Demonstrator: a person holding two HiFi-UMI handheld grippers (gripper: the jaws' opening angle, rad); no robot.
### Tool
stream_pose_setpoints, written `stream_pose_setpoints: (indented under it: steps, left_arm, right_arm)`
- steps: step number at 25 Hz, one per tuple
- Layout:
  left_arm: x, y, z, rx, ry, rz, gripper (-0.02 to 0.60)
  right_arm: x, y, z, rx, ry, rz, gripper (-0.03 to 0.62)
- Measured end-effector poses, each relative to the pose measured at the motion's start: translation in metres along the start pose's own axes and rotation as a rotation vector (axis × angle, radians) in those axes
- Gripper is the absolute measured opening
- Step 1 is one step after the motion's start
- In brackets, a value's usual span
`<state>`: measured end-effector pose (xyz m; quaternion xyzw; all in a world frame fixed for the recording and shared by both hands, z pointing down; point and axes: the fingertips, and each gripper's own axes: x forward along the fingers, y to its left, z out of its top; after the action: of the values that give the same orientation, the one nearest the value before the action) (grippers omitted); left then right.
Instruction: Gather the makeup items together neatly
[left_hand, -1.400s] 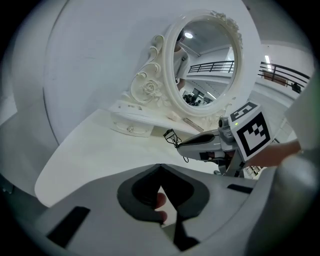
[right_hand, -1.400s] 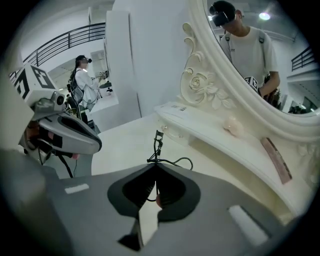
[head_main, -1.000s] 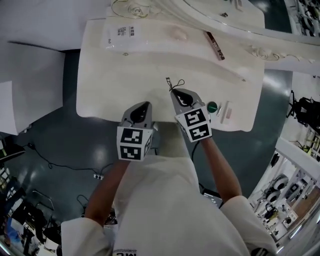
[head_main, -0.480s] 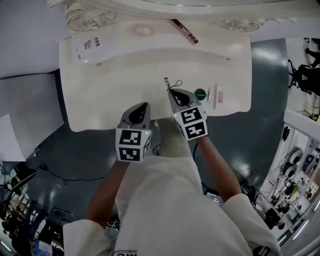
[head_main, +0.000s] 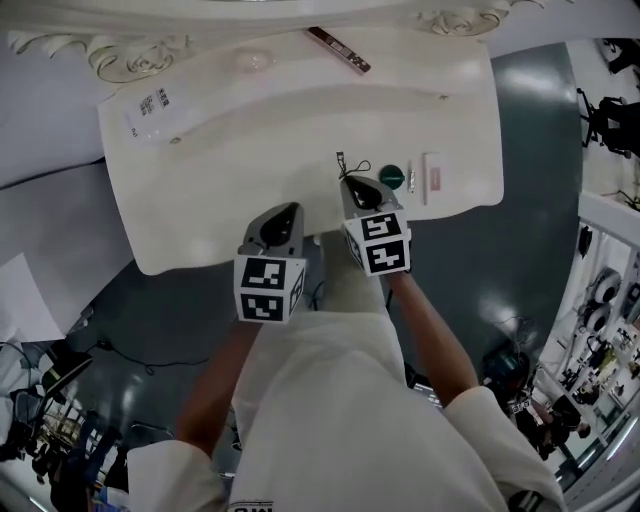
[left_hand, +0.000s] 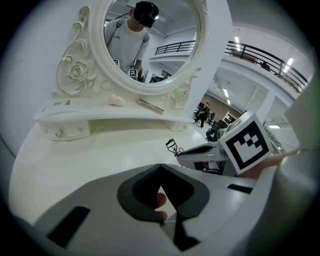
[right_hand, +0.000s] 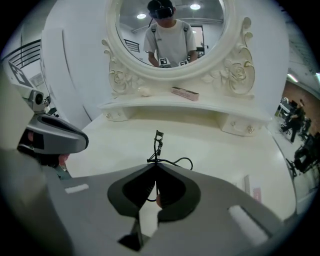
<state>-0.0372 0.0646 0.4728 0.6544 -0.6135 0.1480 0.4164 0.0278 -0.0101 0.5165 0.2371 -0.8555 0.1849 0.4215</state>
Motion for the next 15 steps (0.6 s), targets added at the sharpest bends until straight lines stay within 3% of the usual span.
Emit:
stream_pose_setpoints:
  steps: [15]
  left_arm:
    - [0.016, -0.017, -0.016, 0.024, 0.059, -0.015, -0.005]
  right_arm:
    - [0.022, -0.028, -0.032, 0.092, 0.051, -0.047, 0.012]
